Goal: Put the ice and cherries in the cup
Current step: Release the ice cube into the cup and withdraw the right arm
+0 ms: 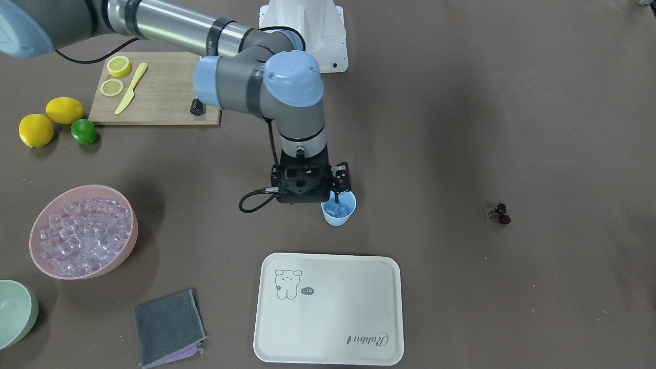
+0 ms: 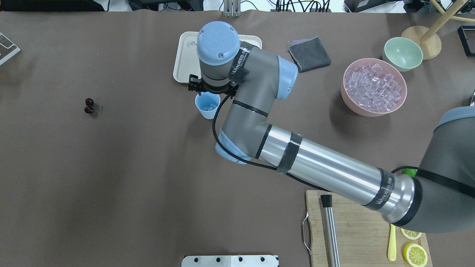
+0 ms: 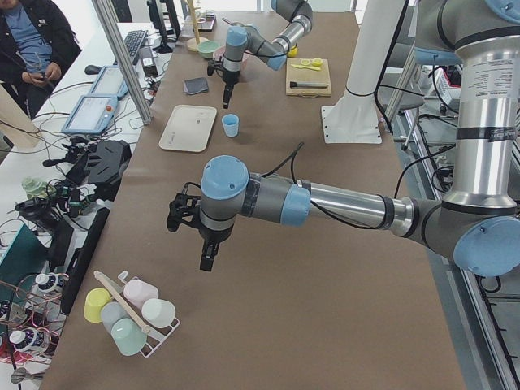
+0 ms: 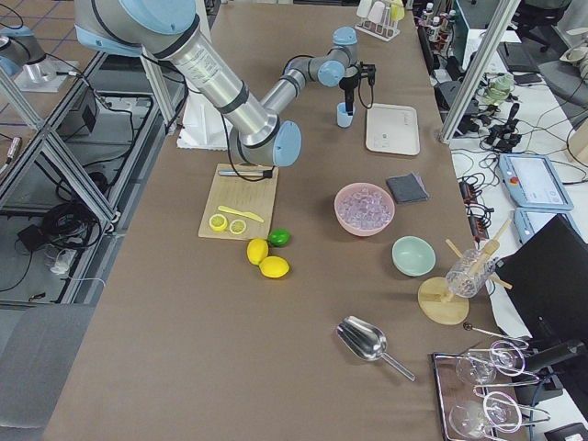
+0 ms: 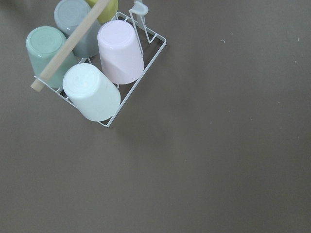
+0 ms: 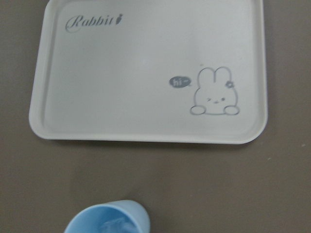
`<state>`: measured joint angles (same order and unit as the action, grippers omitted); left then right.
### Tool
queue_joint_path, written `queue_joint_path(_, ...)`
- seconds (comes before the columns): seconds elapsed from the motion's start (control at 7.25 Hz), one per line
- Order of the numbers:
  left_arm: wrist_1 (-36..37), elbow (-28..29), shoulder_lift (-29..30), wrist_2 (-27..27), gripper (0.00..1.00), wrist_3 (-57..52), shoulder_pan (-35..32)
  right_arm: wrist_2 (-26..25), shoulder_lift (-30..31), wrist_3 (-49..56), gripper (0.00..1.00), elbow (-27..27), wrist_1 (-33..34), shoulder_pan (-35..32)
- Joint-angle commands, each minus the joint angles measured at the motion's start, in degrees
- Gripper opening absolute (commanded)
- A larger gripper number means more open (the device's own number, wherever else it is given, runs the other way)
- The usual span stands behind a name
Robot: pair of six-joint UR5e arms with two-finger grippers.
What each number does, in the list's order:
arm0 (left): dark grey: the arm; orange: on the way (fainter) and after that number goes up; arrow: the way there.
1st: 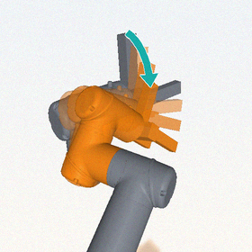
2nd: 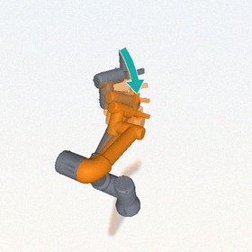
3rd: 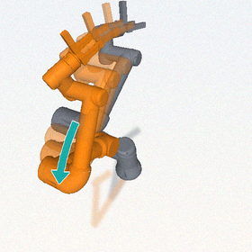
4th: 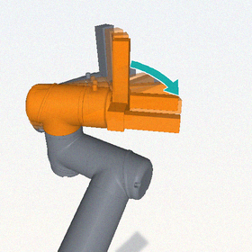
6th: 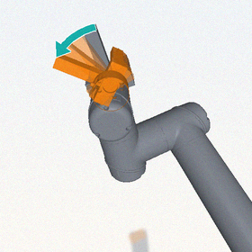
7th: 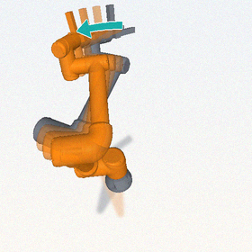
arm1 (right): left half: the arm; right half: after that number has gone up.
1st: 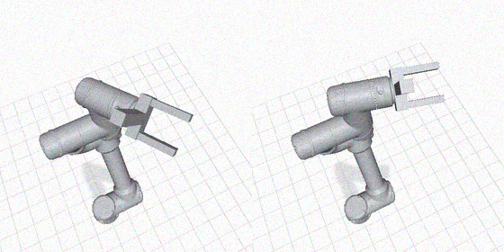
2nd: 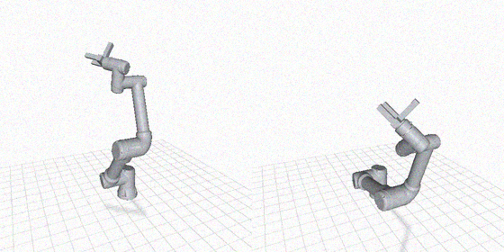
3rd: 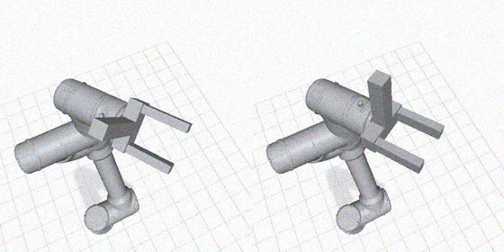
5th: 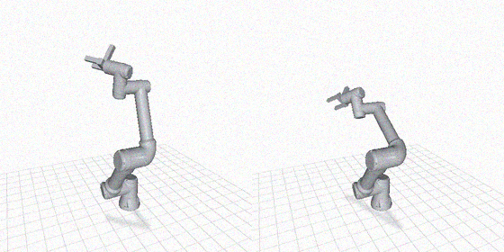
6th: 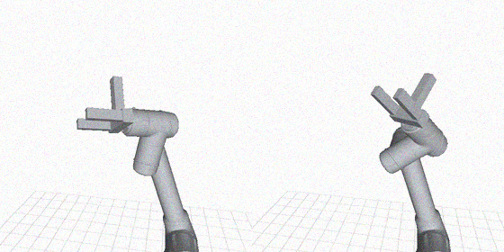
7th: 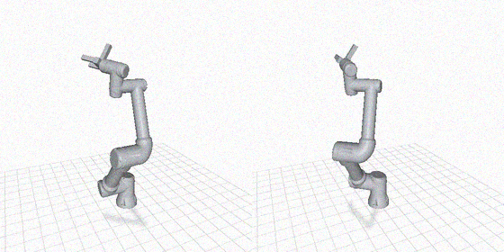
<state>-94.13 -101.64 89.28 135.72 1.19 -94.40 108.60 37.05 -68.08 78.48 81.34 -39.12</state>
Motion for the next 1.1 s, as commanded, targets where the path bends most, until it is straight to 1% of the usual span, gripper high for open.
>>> queue_joint_path(0.0, -3.85, 0.65, 4.65, -0.37, 0.98, 13.23, 10.07, 9.84, 11.94, 10.09, 0.99, 9.29, -0.21, -10.93)
queue_joint_path(0.14, -5.43, 1.09, 7.11, -0.54, 0.98, 19.40, 14.38, 14.58, 16.60, 20.34, 0.99, 10.63, -0.13, -17.42)
queue_joint_path(0.28, -6.32, 0.92, 9.57, -0.81, 0.98, 26.16, 18.08, 23.06, 20.57, 31.40, 0.99, 9.95, 0.05, -25.92)
queue_joint_path(0.41, -6.59, 1.62, 12.56, -3.33, 0.98, 32.67, 23.60, 27.15, 25.65, 43.61, 0.99, 9.16, 0.14, -33.58)
queue_joint_path(0.55, -7.90, 1.62, 14.41, -12.32, 0.98, 37.26, 28.26, 30.50, 29.27, 56.09, 0.99, 7.58, 1.01, -40.87)
queue_joint_path(0.69, -11.57, 2.58, 14.87, -13.19, 0.98, 39.57, 30.57, 32.71, 35.49, 62.39, 0.99, 9.39, 2.15, -47.39)
queue_joint_path(0.83, -12.91, 2.94, 14.35, -13.64, 0.98, 40.20, 33.03, 34.47, 44.60, 66.46, 0.99, 13.33, 2.16, -51.98)
queue_joint_path(0.97, -14.66, 3.64, 14.00, -13.99, 0.98, 45.52, 36.28, 37.27, 51.21, 68.41, 0.99, 18.07, 2.42, -55.07)
